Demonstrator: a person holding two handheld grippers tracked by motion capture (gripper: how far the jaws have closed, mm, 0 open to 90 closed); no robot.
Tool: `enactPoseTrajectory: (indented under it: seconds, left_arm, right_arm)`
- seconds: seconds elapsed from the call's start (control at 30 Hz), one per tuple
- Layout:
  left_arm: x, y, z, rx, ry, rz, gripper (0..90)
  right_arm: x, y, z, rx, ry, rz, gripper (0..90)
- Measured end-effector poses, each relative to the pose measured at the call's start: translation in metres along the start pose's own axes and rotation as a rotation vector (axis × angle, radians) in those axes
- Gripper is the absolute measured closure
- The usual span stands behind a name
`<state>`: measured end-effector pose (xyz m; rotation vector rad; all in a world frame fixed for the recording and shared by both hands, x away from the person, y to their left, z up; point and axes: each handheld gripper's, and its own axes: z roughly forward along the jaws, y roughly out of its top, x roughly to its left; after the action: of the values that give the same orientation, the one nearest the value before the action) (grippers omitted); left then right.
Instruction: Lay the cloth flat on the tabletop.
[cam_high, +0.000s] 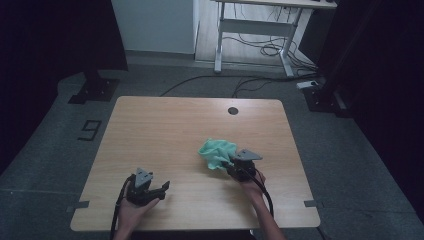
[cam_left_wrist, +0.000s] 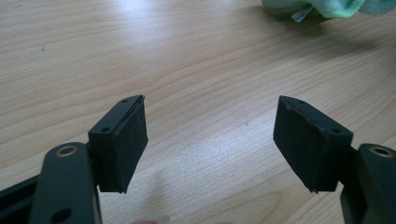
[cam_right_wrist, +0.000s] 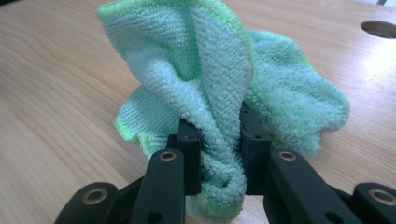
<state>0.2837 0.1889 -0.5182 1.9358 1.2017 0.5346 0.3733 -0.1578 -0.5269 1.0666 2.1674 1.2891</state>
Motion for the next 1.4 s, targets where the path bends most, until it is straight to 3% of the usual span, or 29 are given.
enactPoseTrajectory:
  seconds: [0.37,0.83,1.4]
  left_arm:
    - [0.001,0.002,-0.004,-0.018,0.003,-0.003,27.0]
    - [-0.003,0.003,-0.005,-0.031,-0.002,0.013,27.4]
    - [-0.007,0.006,-0.006,-0.054,-0.017,0.019,27.9]
  right_arm:
    - [0.001,0.005,-0.021,-0.075,0.023,0.017,74.7]
    - [0.008,0.016,-0.044,-0.160,0.041,0.001,75.0]
    - [0.025,0.034,-0.074,-0.263,0.095,-0.033,75.0]
